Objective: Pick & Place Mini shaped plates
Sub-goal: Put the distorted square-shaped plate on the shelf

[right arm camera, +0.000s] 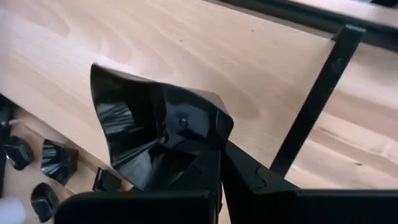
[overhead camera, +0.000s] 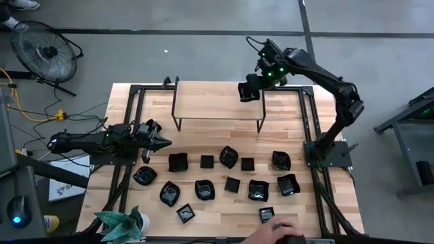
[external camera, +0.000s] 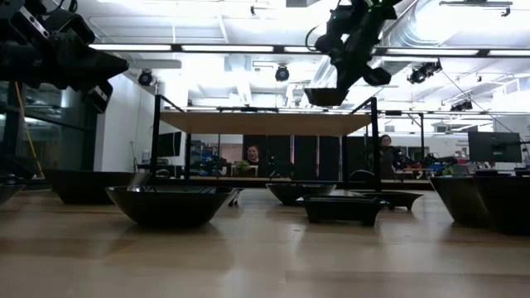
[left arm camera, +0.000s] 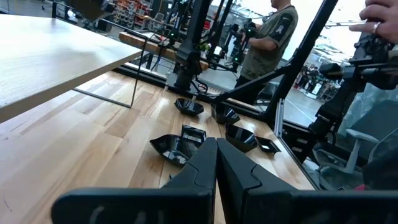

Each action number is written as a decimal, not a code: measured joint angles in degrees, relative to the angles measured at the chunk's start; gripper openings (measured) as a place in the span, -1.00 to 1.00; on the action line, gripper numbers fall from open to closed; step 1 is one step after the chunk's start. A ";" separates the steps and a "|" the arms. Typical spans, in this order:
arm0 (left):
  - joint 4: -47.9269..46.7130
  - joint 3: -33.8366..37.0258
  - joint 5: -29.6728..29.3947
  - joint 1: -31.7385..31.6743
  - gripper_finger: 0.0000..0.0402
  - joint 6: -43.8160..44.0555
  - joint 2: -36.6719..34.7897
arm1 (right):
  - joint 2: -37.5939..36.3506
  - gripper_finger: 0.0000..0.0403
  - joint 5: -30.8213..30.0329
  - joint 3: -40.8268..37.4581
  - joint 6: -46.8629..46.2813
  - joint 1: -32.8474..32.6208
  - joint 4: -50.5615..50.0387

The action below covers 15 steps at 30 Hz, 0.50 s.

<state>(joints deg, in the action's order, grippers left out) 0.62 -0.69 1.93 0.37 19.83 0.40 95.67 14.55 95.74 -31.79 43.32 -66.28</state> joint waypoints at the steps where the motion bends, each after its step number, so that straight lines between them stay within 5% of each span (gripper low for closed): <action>1: -0.02 0.00 0.00 0.01 -0.99 0.00 -0.02 | 0.45 -0.99 0.71 0.00 -0.64 0.01 0.00; 15: -0.02 0.00 0.00 0.01 -0.99 0.00 0.00 | 3.52 -0.99 2.53 -0.02 -4.85 -0.38 -0.04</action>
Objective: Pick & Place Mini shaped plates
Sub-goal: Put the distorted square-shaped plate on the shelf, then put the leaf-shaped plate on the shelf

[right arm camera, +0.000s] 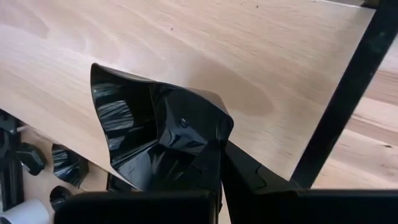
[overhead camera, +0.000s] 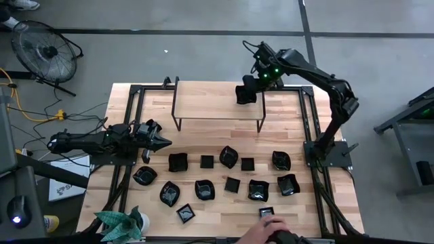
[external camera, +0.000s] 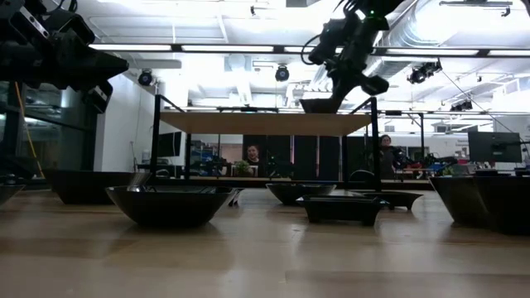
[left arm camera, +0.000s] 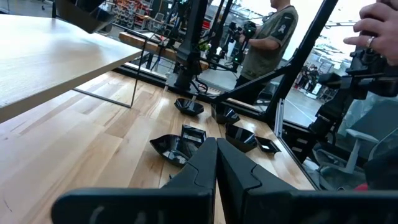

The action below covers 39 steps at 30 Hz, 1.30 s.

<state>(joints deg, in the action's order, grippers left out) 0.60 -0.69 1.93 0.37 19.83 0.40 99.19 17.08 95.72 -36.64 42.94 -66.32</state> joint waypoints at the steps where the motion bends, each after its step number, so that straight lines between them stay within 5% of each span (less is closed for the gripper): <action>1: 0.02 0.00 0.00 0.00 -0.99 0.00 -0.01 | 0.19 -0.99 -0.02 0.00 0.00 0.00 0.00; 32: 0.00 0.00 0.00 -0.01 -0.99 0.00 0.00 | -0.99 -0.73 -2.00 0.00 4.18 0.63 -0.95; 39: 0.01 0.00 0.00 0.00 -0.99 -0.02 0.00 | -6.00 -0.59 -8.73 0.00 8.82 -1.37 -9.58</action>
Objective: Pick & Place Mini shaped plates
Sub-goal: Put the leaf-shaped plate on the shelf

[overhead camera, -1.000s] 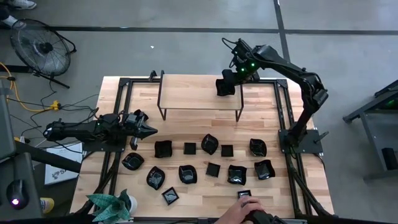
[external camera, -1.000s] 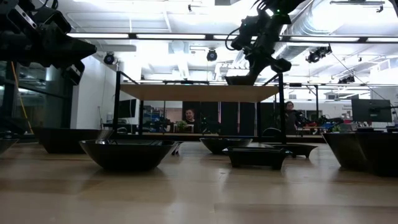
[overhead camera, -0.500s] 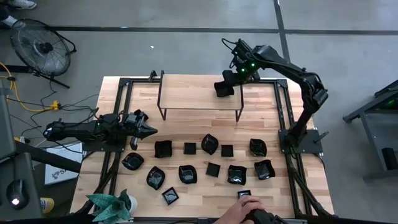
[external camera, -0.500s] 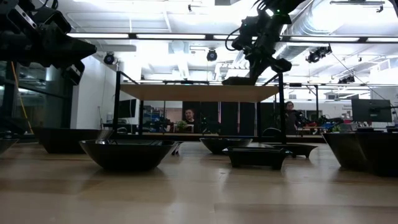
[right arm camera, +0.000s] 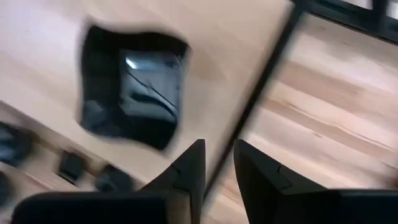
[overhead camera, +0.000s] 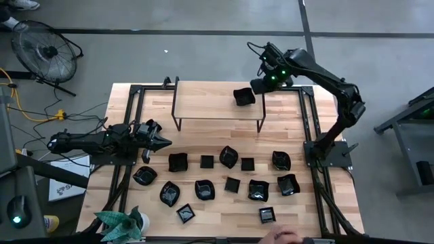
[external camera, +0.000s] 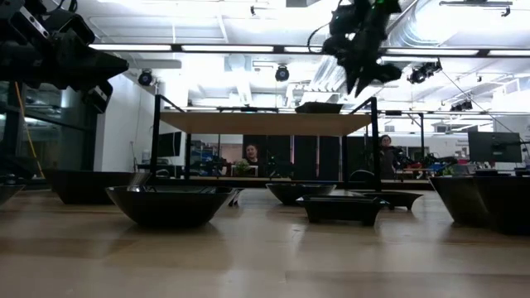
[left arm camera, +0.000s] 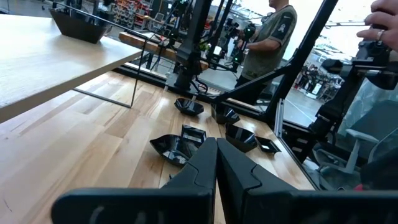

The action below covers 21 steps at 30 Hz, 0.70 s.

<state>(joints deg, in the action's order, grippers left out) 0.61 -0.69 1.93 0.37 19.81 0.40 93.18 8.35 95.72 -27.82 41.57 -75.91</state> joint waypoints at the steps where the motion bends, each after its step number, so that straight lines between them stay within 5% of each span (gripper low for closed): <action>1: 0.01 0.00 0.00 0.01 -0.99 0.00 -0.01 | -0.84 -0.58 -1.23 0.00 0.65 -0.49 -2.12; 11: -0.01 0.00 0.00 0.00 -0.99 0.01 0.00 | -8.20 -0.55 -9.96 -1.36 0.26 -4.54 -13.77; 21: -0.01 0.00 0.00 -0.01 -0.99 0.01 -0.01 | -22.95 -0.55 -4.70 -22.32 -6.59 -8.09 -6.97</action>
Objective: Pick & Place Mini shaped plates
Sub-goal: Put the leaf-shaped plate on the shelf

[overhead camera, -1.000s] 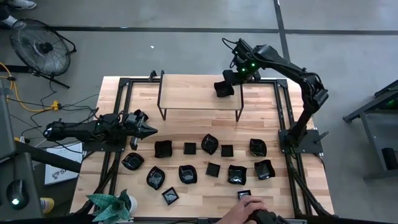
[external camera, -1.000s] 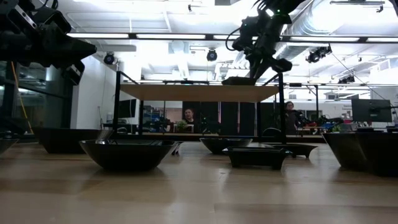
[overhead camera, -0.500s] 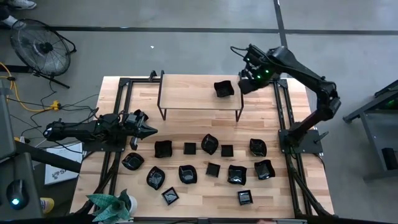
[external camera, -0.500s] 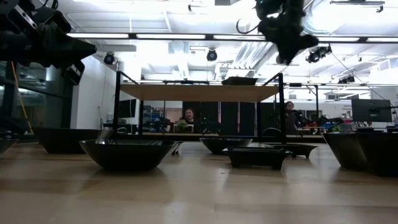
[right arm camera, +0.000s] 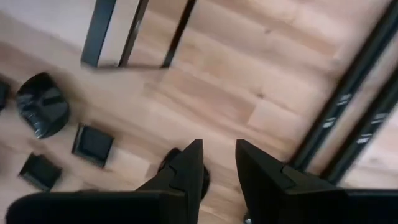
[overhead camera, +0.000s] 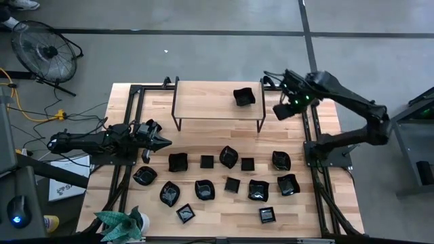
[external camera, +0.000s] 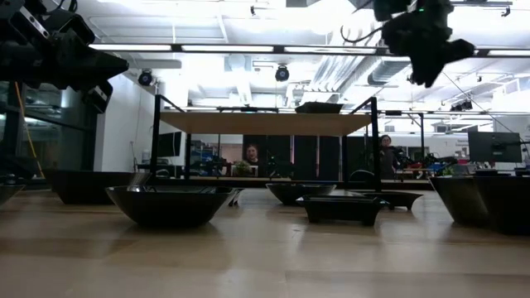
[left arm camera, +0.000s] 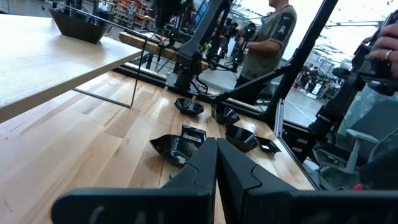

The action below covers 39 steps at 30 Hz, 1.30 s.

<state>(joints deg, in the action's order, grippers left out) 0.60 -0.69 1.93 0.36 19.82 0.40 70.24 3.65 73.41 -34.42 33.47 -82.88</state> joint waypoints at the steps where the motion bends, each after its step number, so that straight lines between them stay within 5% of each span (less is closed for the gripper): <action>1: 0.02 0.00 0.00 0.02 -0.99 -0.01 -0.01 | -1.41 -0.55 0.75 -2.01 -0.74 -0.51 0.82; 16: 0.01 0.00 0.00 0.01 -0.99 -0.01 0.01 | -8.52 -0.55 6.50 -23.47 -9.59 -9.40 5.94; 28: 0.01 0.00 0.00 0.00 -0.99 -0.01 0.01 | -8.17 -0.52 11.75 -37.51 -14.16 -15.35 23.45; 39: 0.02 0.00 0.00 0.02 -0.99 0.01 -0.01 | -3.73 -0.36 7.96 -39.47 -1.07 -17.54 27.13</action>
<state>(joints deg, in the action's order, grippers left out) 0.62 -0.69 1.93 0.38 19.83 0.39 66.50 11.61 33.93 -35.49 15.93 -55.75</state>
